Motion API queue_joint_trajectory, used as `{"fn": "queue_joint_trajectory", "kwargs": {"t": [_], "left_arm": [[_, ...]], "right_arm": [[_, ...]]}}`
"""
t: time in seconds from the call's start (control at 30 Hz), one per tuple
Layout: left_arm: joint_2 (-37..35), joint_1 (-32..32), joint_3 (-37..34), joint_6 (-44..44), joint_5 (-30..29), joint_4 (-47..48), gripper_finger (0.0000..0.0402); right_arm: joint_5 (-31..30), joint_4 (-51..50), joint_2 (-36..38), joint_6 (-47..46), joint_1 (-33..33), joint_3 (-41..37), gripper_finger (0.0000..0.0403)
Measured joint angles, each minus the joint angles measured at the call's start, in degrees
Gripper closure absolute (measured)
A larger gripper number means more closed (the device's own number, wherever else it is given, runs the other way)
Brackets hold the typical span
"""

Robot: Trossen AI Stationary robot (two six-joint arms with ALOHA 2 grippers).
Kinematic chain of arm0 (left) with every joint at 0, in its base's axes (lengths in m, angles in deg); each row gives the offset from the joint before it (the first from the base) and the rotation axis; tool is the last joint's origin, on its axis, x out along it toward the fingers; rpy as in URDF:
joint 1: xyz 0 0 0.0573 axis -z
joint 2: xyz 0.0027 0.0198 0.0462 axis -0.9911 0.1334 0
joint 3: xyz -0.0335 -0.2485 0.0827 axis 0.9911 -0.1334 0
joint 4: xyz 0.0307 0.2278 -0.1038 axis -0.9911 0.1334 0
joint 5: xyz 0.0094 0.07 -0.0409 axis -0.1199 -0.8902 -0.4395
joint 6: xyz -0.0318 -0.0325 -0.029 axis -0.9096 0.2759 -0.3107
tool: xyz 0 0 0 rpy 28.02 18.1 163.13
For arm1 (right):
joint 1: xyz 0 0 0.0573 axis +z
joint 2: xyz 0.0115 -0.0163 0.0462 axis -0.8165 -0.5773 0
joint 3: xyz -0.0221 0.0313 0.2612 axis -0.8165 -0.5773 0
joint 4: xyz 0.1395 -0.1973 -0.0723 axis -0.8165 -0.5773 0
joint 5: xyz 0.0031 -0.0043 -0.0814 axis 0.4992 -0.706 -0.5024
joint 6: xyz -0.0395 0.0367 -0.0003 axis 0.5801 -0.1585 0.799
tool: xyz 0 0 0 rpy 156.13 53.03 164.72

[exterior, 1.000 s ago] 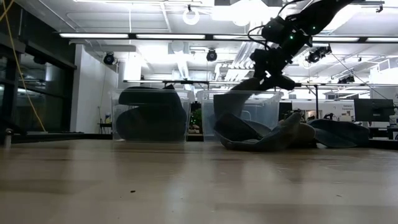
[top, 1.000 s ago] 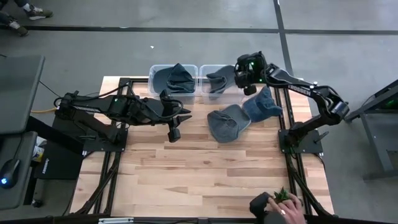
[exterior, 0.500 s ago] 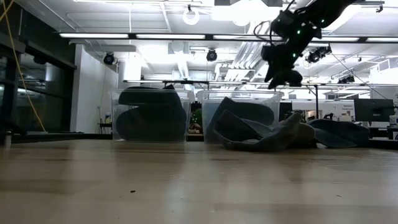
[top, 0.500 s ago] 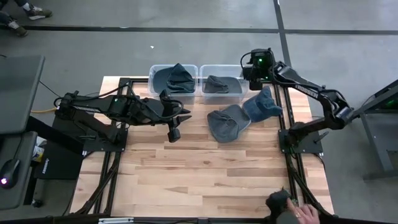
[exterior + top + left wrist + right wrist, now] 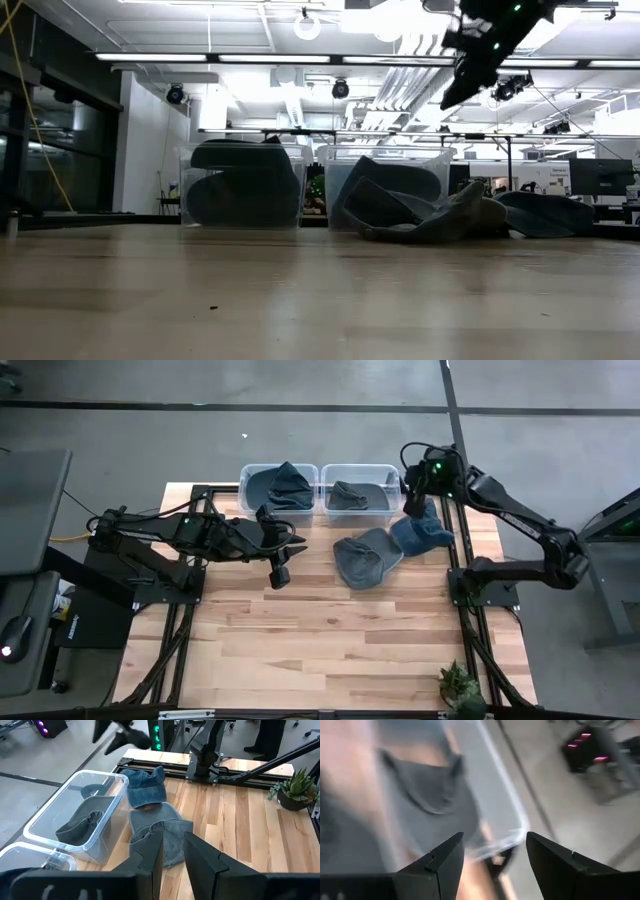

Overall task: Pick and place caps into container
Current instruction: Put the gray cap into the right transparent container

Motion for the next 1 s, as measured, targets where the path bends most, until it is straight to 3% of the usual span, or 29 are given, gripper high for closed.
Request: {"fn": "queue_joint_trajectory", "kwargs": {"t": [0.23, 0.43, 0.67, 1.0], "left_arm": [[0.00, 0.00, 0.00, 0.00, 0.33, 0.01, 0.0328], [0.00, 0.00, 0.00, 0.00, 0.47, 0.01, 0.0328], [0.00, 0.00, 0.00, 0.13, 0.55, 0.01, 0.0328], [0.00, 0.00, 0.00, 0.22, 0.65, 0.04, 0.0328]], "right_arm": [[14.59, -8.97, 5.04, -8.15, 4.03, 0.00, 0.0195], [26.01, -15.86, 5.59, -7.09, 8.81, 0.00, 0.0195], [28.62, -23.35, 3.40, -0.41, 17.28, -0.02, 0.0195], [23.37, -25.18, -0.62, 5.47, 28.61, -0.02, 0.0195]]}}
